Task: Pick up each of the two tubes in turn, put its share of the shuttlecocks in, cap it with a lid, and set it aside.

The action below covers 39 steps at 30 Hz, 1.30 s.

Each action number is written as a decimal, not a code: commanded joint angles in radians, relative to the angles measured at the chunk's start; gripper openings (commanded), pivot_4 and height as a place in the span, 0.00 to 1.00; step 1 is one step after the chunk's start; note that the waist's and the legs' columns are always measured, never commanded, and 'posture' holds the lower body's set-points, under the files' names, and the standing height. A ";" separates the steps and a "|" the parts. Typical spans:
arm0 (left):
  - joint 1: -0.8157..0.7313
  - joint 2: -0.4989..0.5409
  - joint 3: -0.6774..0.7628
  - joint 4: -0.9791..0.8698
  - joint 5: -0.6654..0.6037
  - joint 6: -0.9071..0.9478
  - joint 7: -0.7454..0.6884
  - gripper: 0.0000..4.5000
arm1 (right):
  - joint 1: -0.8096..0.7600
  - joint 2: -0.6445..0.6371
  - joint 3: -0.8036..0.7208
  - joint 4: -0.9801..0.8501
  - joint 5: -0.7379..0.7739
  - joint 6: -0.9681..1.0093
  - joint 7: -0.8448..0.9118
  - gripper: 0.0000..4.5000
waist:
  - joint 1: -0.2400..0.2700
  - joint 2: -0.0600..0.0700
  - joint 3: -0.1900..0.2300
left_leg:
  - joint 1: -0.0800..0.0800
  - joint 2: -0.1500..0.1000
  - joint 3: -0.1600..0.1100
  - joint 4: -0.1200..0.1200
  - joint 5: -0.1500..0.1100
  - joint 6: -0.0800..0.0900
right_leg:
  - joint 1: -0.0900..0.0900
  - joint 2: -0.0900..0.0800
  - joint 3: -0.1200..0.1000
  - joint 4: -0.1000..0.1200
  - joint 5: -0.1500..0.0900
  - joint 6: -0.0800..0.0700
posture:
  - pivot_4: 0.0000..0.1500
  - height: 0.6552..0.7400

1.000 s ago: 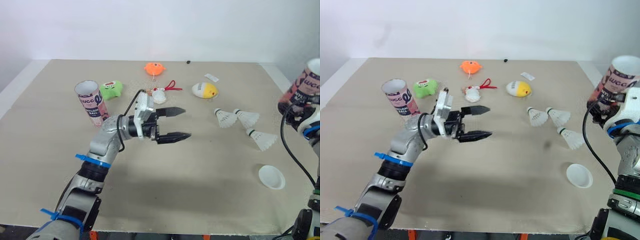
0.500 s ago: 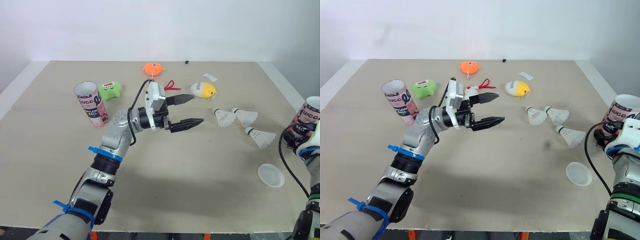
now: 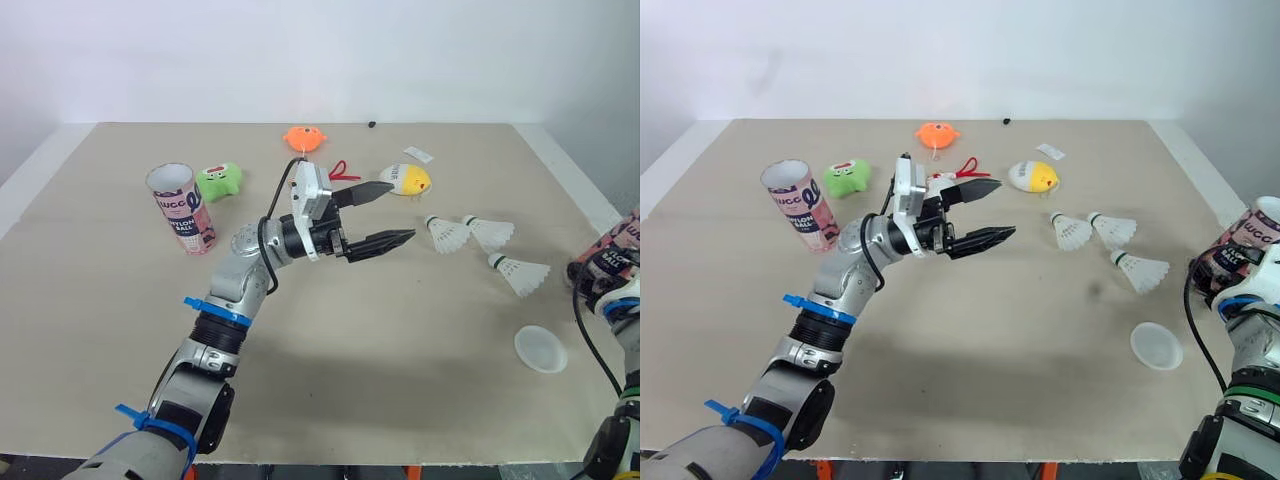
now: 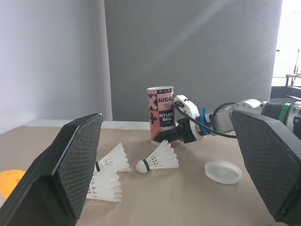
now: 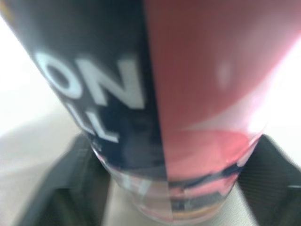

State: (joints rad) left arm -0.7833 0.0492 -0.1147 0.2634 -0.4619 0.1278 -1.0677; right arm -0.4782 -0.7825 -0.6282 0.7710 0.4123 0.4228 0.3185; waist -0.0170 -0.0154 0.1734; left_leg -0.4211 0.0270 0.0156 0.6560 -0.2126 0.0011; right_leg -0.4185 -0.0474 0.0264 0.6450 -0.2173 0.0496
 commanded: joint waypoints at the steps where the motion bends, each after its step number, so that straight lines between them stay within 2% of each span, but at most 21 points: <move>1: -0.002 -0.005 0.006 -0.043 -0.011 -0.003 0.004 1.00 | 0.007 -0.032 -0.032 -0.023 0.022 0.016 -0.006 1.00 | -0.003 0.000 0.000 | 0.000 0.000 0.000 0.000 0.000 0.000 | 0.000 0.000 0.000 0.000 0.000 0.000 | 1.00 1.00; 13: 0.000 0.004 0.014 -0.034 -0.015 -0.004 -0.003 1.00 | 0.038 -0.064 -0.034 -0.059 0.046 0.075 0.039 1.00 | -0.004 0.000 0.000 | 0.001 0.000 0.002 0.000 0.000 0.000 | 0.000 0.001 0.003 0.000 0.000 0.003 | 1.00 1.00; 17: 0.021 0.027 0.008 -0.051 -0.014 0.021 -0.011 1.00 | 0.165 -0.084 -0.017 -0.237 0.100 0.191 0.179 1.00 | -0.004 0.001 0.000 | 0.000 0.000 0.002 0.000 0.000 0.001 | 0.000 0.002 0.004 0.000 -0.001 0.003 | 1.00 1.00; 24: 0.067 0.071 0.001 -0.086 -0.009 0.049 -0.014 1.00 | 0.318 -0.133 -0.055 -0.407 0.169 0.330 0.314 1.00 | -0.005 0.001 0.000 | 0.001 0.000 0.003 0.000 0.000 0.001 | 0.000 0.004 0.007 0.000 0.000 0.004 | 1.00 1.00; 28: 0.138 0.129 0.004 -0.153 -0.003 0.081 -0.001 1.00 | 0.424 -0.166 -0.080 -0.599 0.266 0.419 0.454 1.00 | -0.007 0.003 -0.002 | 0.002 0.001 0.003 0.000 0.000 0.002 | 0.000 0.010 0.017 0.000 0.000 0.003 | 1.00 1.00; 31: 0.230 0.193 0.015 -0.241 0.003 0.117 0.030 1.00 | 0.448 -0.171 -0.088 -0.782 0.365 0.472 0.530 1.00 | -0.016 0.003 -0.002 | 0.004 0.002 0.005 -0.001 0.000 0.002 | 0.000 0.012 0.020 0.000 0.000 0.003 | 1.00 1.00; 34: 0.322 0.253 0.042 -0.331 0.001 0.161 0.090 1.00 | 0.408 -0.157 -0.011 -0.958 0.425 0.480 0.556 1.00 | -0.019 0.001 -0.001 | 0.006 0.004 0.005 -0.001 0.000 0.002 | 0.001 0.014 0.021 0.001 0.001 0.002 | 1.00 1.00; 36: 0.395 0.289 0.073 -0.396 -0.008 0.193 0.139 1.00 | 0.356 -0.141 0.098 -1.067 0.449 0.474 0.574 1.00 | -0.021 0.001 0.000 | 0.007 0.004 0.004 -0.001 0.000 0.002 | 0.001 0.017 0.025 0.001 0.001 0.000 | 1.00 1.00; 39: 0.499 0.327 0.115 -0.497 -0.013 0.232 0.211 1.00 | 0.266 -0.103 0.264 -1.137 0.447 0.451 0.604 1.00 | -0.026 -0.003 0.001 | 0.009 0.004 0.004 -0.001 0.001 0.002 | 0.002 0.019 0.027 0.001 0.001 -0.003 | 1.00 1.00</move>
State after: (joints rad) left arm -0.3102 0.3621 -0.0343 -0.1537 -0.4630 0.3402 -0.8983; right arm -0.1837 -0.8971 -0.4295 -0.3110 0.8453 0.8962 0.8986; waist -0.0433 -0.0185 0.1744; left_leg -0.4117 0.0314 0.0192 0.6554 -0.2116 0.0030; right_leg -0.4165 -0.0283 0.0540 0.6459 -0.2167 0.0464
